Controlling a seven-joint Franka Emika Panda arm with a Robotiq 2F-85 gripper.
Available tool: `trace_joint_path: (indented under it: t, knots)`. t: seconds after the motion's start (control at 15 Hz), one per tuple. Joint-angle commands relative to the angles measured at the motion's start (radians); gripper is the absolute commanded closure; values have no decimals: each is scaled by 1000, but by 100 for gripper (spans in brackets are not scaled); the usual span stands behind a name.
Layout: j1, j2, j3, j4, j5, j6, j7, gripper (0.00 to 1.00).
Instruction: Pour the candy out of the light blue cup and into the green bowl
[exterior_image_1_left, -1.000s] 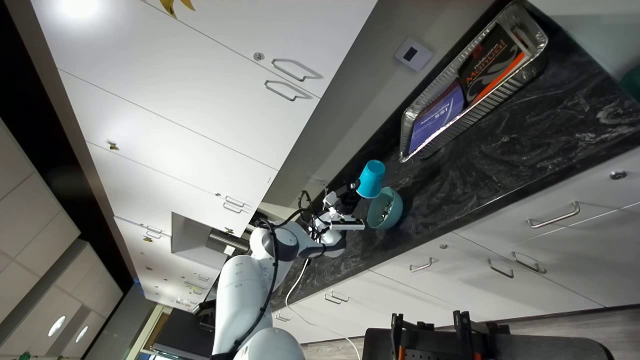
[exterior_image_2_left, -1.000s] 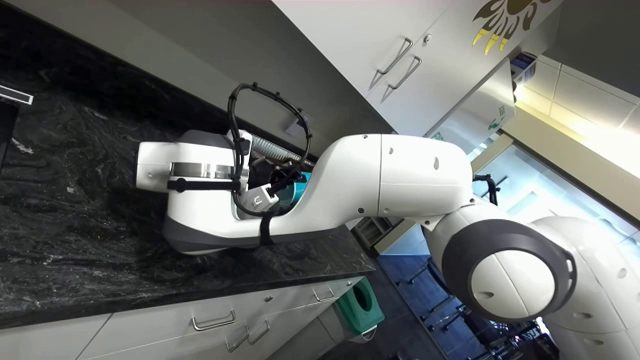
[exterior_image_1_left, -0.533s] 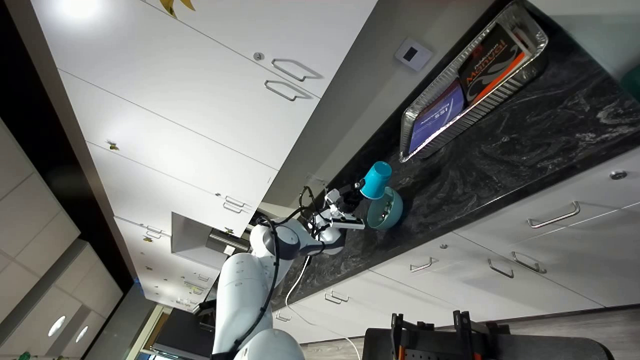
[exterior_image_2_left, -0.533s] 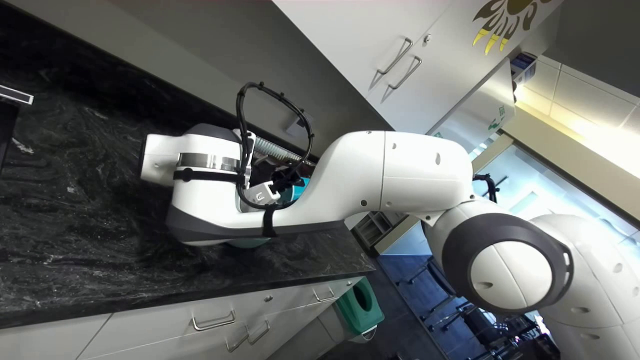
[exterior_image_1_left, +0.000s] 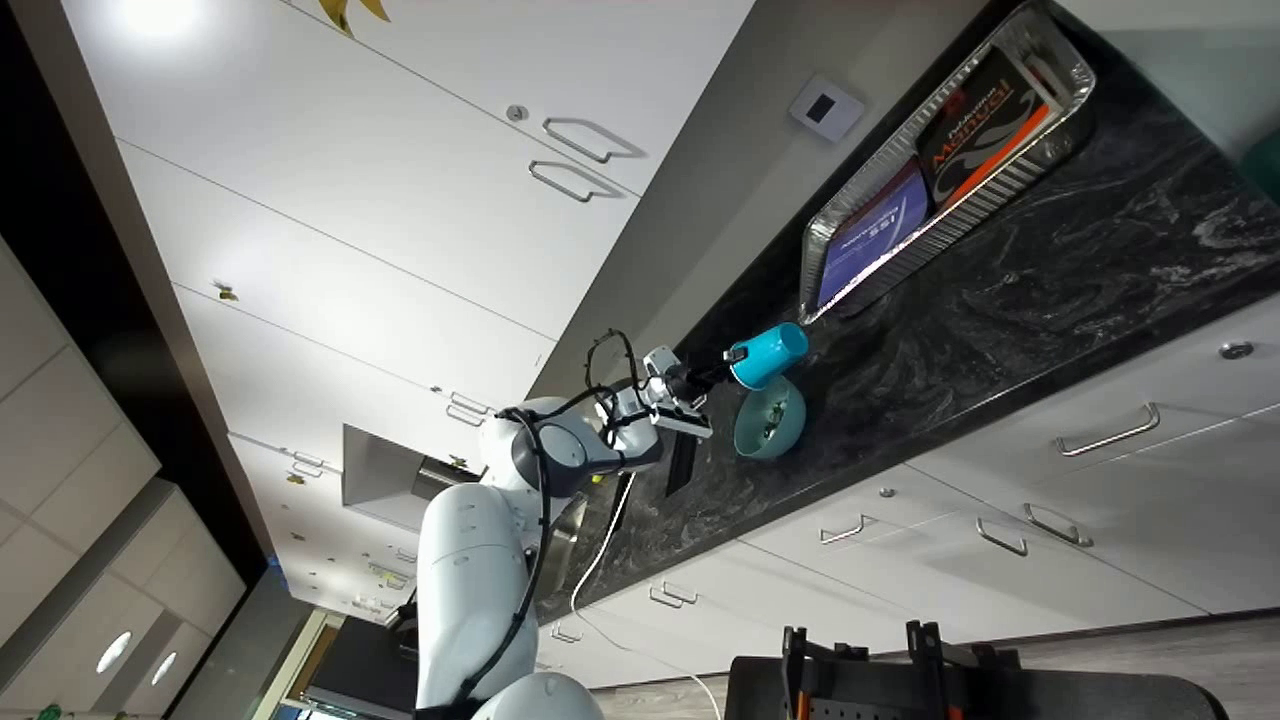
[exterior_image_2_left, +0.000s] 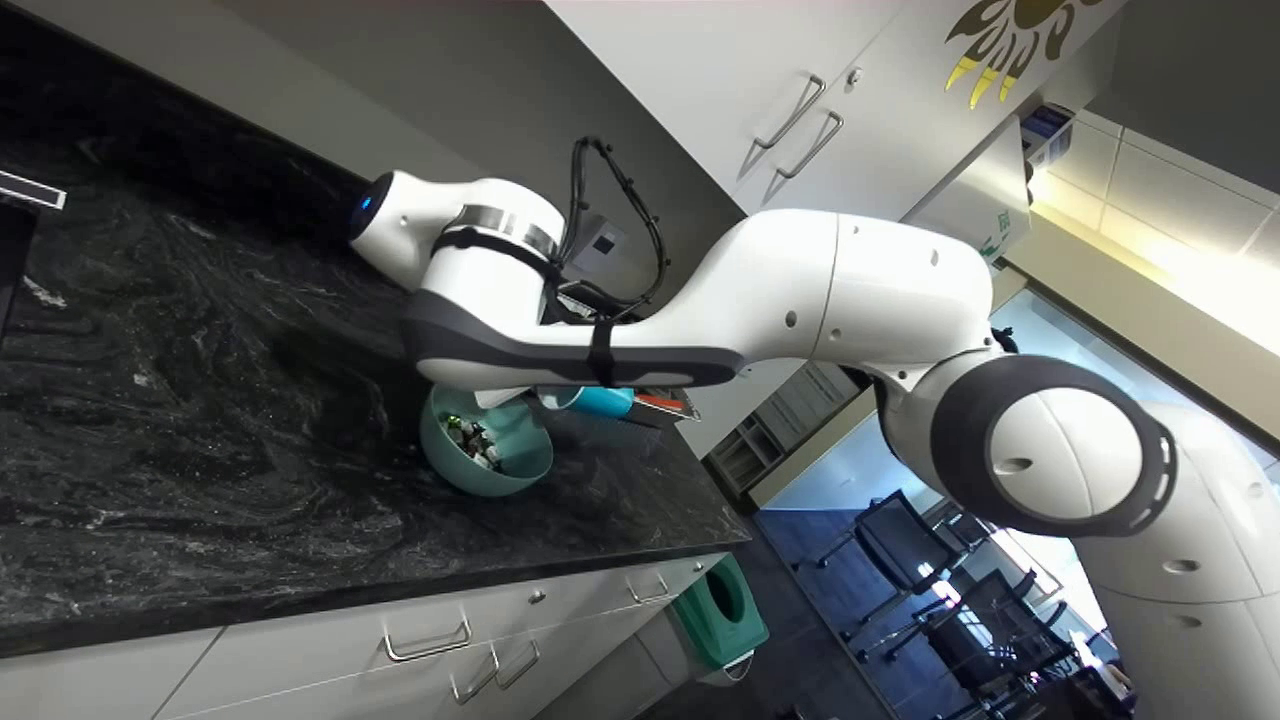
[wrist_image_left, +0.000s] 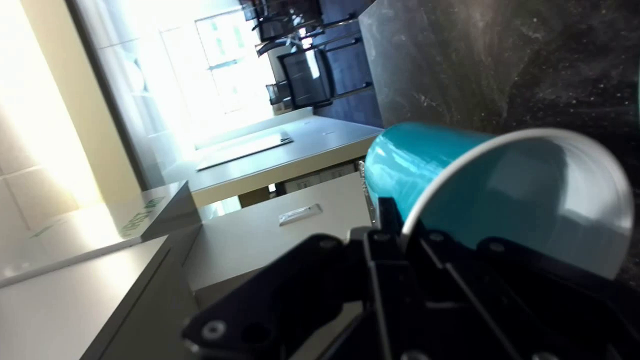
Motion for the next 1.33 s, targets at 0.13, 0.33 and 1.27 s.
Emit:
trace_joint_path:
  t: [0.13, 0.33, 1.27]
  knots:
    - [-145, -240, 108, -242, 129, 157, 86, 99]
    - [-228, -341, 153, -364, 190, 255, 124, 99]
    - [-297, -781, -75, -1015, 404, 1069, 322, 99]
